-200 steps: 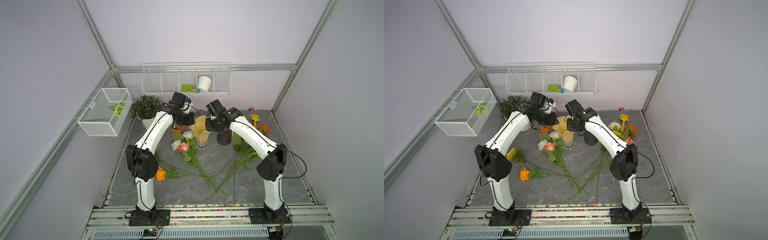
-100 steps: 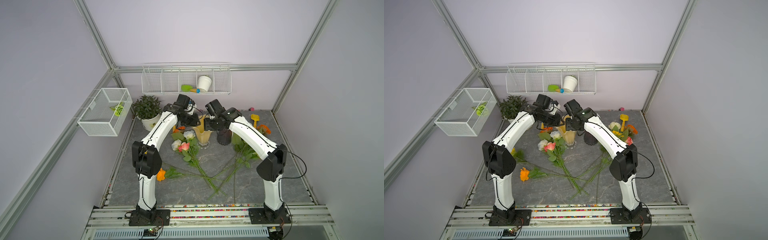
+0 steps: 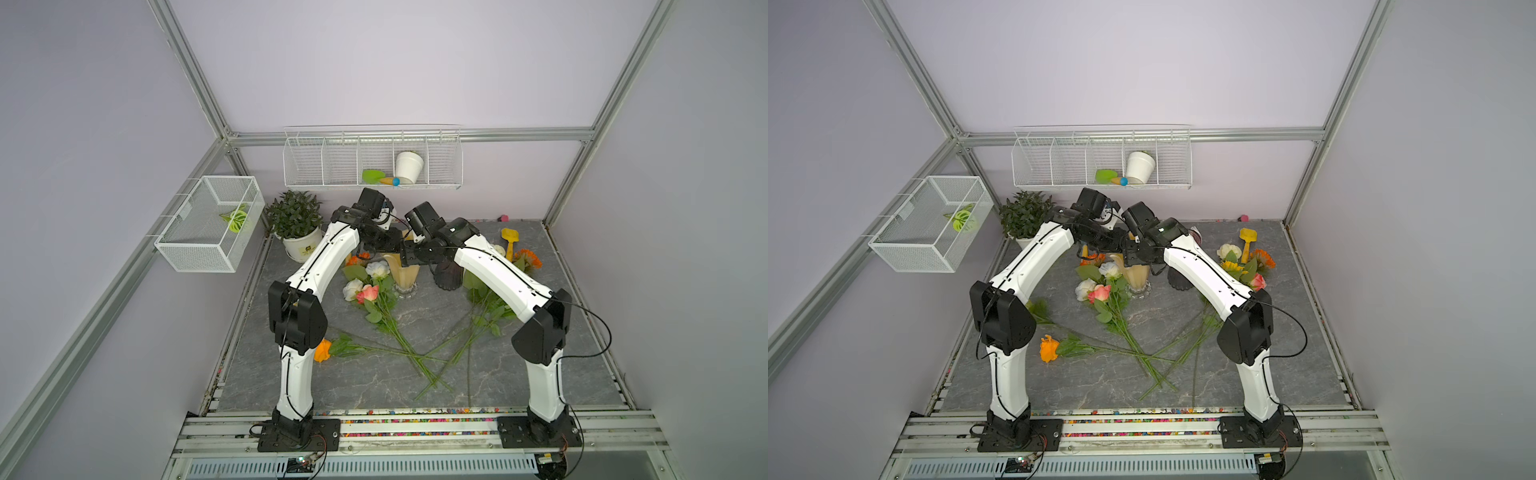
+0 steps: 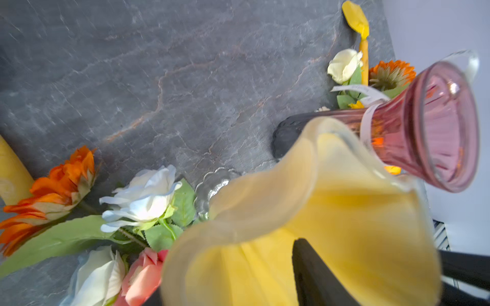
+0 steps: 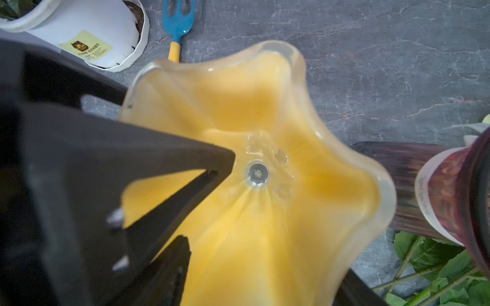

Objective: Arrange the flowers in different vases according to their variety
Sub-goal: Move the vase to the center of the board.

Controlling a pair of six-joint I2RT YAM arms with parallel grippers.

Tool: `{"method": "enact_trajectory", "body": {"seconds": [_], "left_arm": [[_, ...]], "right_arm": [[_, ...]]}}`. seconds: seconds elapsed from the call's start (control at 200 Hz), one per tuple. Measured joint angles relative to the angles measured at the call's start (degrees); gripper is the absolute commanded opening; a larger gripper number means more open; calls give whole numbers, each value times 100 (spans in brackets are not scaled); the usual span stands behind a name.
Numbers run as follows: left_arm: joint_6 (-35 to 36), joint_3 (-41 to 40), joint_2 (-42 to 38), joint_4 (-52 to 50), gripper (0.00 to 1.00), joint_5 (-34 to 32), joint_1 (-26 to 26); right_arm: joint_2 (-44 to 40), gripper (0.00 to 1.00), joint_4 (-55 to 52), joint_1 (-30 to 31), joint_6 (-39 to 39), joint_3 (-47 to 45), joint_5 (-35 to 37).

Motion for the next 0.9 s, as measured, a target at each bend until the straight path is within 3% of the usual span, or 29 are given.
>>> {"method": "enact_trajectory", "body": {"seconds": [0.25, 0.9], "left_arm": [[61, 114, 48, -68, 57, -26, 2], [168, 876, 79, -170, 80, -382, -46]], "right_arm": [[-48, 99, -111, 9, -155, 0, 223], [-129, 99, -136, 33, -256, 278, 232]]}}
